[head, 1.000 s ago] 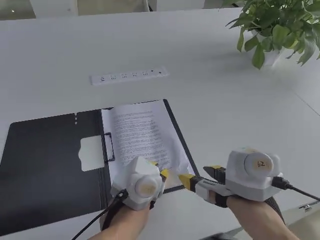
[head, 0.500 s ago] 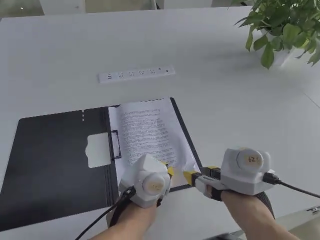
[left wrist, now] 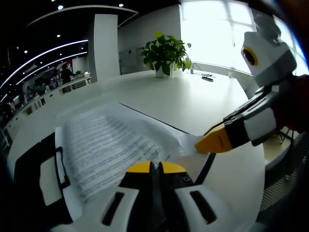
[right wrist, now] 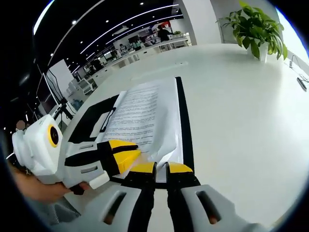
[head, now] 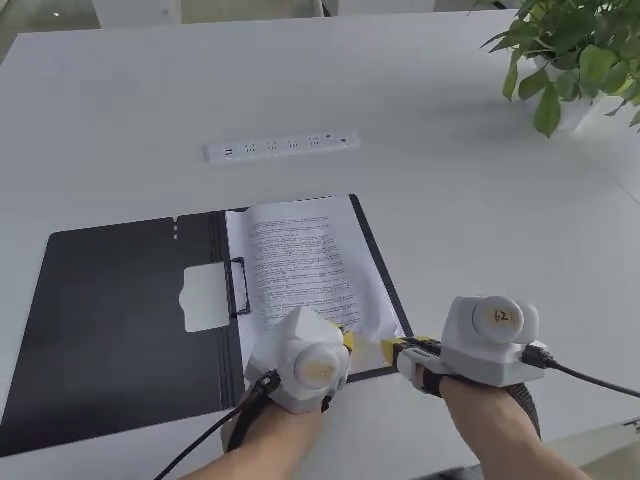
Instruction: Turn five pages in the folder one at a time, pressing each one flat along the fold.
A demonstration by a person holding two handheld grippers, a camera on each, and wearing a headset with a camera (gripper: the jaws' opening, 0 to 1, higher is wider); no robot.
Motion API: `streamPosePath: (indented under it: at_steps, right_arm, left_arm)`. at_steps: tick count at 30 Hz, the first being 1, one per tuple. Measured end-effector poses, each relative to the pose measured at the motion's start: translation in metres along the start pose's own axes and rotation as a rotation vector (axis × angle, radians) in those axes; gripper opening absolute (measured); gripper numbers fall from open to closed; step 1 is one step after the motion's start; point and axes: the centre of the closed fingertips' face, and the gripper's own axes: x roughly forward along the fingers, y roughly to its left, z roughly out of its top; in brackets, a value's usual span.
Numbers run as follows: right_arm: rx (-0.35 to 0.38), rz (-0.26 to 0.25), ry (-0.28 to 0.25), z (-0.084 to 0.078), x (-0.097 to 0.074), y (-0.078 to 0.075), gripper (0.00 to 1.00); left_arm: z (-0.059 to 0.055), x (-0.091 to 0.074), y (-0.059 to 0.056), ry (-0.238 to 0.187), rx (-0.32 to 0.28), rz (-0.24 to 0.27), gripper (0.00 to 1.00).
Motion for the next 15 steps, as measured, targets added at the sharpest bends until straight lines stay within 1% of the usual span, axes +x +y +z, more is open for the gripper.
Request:
streamPosePath:
  at_steps: [2, 4, 9, 11, 15]
  right_arm:
    - [0.01, -0.003, 0.001, -0.0003, -0.0005, -0.0009, 0.04]
    - [0.011, -0.007, -0.004, 0.0003, -0.0013, -0.0023, 0.0]
    - [0.017, 0.005, -0.024, 0.0022, -0.003, -0.0001, 0.0]
    - [0.026, 0.01, -0.033, 0.0029, -0.0045, 0.0005, 0.0]
    - [0.037, 0.02, -0.047, 0.0046, -0.0063, 0.0024, 0.0]
  left_arm:
    - [-0.0002, 0.0002, 0.0001, 0.002, 0.0, 0.0, 0.04]
    - [-0.0003, 0.0003, 0.0003, 0.002, -0.006, 0.0, 0.04]
    - [0.0, -0.0001, 0.0, 0.004, -0.014, 0.0, 0.04]
    - [0.0004, -0.0006, 0.0003, 0.002, -0.041, 0.001, 0.04]
    - [0.0011, -0.0008, 0.0007, 0.002, -0.064, -0.004, 0.05]
